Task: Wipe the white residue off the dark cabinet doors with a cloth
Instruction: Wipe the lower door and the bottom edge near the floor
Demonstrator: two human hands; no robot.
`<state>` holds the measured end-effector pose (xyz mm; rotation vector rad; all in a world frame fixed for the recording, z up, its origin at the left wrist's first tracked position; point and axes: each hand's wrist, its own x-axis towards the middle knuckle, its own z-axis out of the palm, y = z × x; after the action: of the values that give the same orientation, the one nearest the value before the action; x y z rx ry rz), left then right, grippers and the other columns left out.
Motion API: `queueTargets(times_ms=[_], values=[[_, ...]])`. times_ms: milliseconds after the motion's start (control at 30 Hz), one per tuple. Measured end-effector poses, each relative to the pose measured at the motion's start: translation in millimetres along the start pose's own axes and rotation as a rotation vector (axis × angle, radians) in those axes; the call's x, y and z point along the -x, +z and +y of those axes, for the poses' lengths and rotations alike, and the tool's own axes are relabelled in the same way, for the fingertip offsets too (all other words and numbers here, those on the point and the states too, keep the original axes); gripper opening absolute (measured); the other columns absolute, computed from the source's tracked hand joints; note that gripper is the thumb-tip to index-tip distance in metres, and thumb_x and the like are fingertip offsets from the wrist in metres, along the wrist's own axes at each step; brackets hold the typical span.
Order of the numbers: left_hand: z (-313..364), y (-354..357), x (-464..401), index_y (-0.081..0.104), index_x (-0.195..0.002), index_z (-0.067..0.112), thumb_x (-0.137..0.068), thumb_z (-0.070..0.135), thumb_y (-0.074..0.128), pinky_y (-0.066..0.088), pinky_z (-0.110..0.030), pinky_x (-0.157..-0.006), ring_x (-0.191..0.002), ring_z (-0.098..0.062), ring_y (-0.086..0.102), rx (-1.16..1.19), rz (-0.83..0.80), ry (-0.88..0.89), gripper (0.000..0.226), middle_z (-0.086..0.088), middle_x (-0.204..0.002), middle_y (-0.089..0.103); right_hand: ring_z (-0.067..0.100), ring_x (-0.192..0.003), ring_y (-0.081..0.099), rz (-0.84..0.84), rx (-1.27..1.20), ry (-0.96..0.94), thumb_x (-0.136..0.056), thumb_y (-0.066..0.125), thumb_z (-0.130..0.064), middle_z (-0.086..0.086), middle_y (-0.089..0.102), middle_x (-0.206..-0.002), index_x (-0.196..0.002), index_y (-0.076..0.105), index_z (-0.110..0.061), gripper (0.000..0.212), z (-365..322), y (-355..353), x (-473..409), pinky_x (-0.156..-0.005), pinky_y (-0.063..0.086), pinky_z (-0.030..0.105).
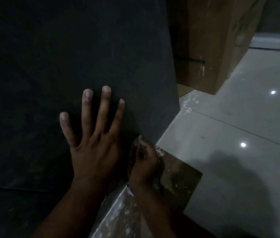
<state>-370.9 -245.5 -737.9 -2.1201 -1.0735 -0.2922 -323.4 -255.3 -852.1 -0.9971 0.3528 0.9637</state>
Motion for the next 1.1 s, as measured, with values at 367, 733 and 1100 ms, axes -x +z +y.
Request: queueTargets(times_ms=[367, 733, 1100], values=[[17.2, 15.7, -19.2, 0.025, -0.165, 0.028, -0.104, 0.053, 0.048, -0.023, -0.058, -0.12, -0.161, -0.033, -0.009, -0.003, -0.005, -0.006, 0.07, -0.004, -0.175, 0.0, 0.02, -0.115, 0.069, -0.204, 0.251, -0.37, -0.095, 0.058, -0.01, 0.007, 0.074, -0.119, -0.108, 0.078, -0.014, 0.024, -11.1, 14.2, -14.5, -0.104, 0.053, 0.038], [31.2, 19.9, -43.6, 0.034, -0.162, 0.023, -0.107, 0.055, 0.032, -0.023, -0.058, -0.12, -0.161, -0.033, -0.009, 0.025, -0.028, 0.038, 0.064, -0.007, -0.175, 0.001, -0.003, -0.106, 0.063, -0.061, 0.333, -0.515, -0.099, 0.063, -0.01, 0.0, 0.076, -0.116, -0.118, 0.076, -0.012, 0.023, -43.0, 34.8, -50.2, -0.092, 0.045, 0.005], [45.0, 24.0, -71.0, 0.034, -0.162, 0.02, -0.103, 0.04, 0.028, -0.023, -0.059, -0.12, -0.161, -0.034, -0.009, 0.0, -0.056, 0.111, 0.063, -0.009, -0.175, 0.0, 0.005, -0.104, 0.063, 0.108, 0.392, -0.452, -0.1, 0.065, -0.018, 0.003, 0.075, -0.117, -0.121, 0.075, -0.012, 0.024, -69.6, 40.2, -106.0, -0.083, 0.038, 0.003]])
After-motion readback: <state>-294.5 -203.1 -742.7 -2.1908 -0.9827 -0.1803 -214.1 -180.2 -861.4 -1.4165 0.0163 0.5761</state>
